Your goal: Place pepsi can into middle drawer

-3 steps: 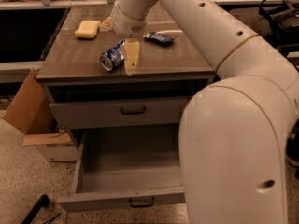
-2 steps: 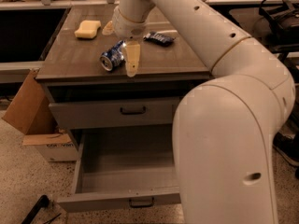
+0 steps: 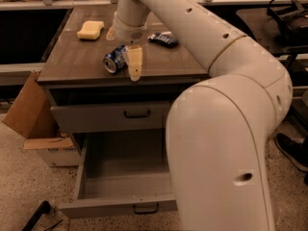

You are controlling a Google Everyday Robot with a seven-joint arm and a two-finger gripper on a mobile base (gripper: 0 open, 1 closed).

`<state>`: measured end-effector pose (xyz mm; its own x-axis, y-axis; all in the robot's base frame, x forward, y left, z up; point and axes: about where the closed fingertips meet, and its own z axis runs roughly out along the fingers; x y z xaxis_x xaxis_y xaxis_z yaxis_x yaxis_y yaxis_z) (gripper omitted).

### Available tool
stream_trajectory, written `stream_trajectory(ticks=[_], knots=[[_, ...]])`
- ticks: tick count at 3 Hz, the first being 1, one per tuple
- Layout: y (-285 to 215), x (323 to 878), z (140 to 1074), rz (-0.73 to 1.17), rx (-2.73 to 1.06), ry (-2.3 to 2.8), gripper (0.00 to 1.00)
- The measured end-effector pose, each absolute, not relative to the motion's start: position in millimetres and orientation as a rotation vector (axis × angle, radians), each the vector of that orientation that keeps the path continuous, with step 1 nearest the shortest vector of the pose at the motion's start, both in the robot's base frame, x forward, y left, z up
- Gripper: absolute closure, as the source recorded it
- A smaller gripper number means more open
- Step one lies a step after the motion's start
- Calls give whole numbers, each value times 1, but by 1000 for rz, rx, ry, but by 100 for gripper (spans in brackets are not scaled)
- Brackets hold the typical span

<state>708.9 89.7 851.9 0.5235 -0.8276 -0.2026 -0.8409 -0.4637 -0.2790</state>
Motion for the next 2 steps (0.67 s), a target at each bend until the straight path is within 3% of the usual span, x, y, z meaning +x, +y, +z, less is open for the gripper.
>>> stream_trajectory(ticks=[1,2], knots=[[90,712,847,13,-2446,1401,16],[89,712,845,-1,-2452,1405,39]])
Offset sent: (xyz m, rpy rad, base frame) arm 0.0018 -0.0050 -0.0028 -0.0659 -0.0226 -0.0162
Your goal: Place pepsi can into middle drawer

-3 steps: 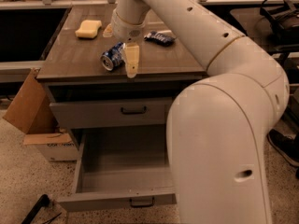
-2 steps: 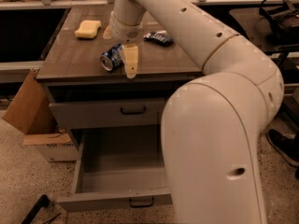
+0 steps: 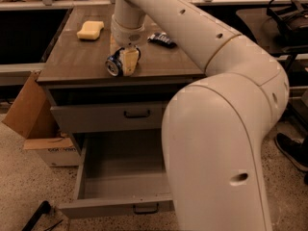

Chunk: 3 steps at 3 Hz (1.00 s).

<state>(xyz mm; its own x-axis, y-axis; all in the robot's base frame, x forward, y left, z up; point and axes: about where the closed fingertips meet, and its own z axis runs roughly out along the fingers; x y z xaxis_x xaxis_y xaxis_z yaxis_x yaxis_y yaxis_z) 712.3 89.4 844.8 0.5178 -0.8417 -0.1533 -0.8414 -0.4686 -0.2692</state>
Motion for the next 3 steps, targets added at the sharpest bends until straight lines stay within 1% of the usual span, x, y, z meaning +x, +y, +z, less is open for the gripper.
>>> stream_trajectory(ticks=[2,3], knots=[[93,707,847,24,-2436,1370,85],[93,682,877,7,-2401,1324,100]])
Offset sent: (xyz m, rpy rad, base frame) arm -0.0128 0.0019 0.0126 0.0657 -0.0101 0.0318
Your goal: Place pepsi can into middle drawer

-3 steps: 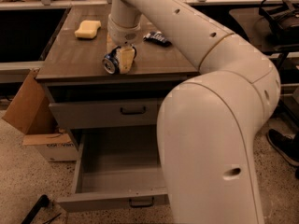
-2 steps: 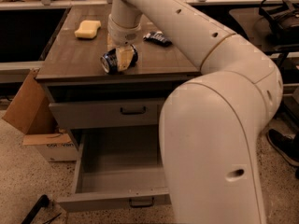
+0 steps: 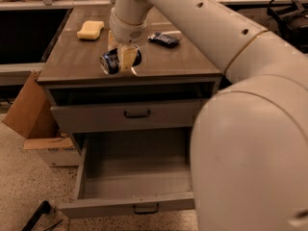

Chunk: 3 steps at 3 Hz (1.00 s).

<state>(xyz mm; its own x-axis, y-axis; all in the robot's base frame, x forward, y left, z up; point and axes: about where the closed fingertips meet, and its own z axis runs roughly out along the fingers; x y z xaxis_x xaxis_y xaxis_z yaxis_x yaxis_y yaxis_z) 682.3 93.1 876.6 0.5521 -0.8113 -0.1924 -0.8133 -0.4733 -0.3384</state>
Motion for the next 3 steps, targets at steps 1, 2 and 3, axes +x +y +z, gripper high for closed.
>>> stream_trajectory(ticks=[1,2,3], knots=[[94,646,892,50,-2382,1316,100],[99,606,889,190,-2324,1374,100],[112,561,866,379,-2248,1461,100]])
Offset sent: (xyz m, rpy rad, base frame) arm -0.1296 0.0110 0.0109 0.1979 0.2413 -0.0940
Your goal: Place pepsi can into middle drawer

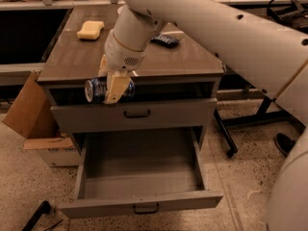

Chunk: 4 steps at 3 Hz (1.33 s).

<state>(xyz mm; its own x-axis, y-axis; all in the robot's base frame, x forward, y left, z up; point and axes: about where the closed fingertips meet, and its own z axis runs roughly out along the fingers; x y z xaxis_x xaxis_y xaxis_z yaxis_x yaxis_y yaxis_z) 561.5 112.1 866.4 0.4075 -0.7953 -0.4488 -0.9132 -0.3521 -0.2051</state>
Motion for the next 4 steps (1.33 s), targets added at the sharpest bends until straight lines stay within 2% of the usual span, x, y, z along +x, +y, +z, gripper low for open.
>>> stream_trajectory(ticks=[2,4], knots=[[113,552,848,411,-2227,1493,100],[121,506,779,471,-2122,1662,100]])
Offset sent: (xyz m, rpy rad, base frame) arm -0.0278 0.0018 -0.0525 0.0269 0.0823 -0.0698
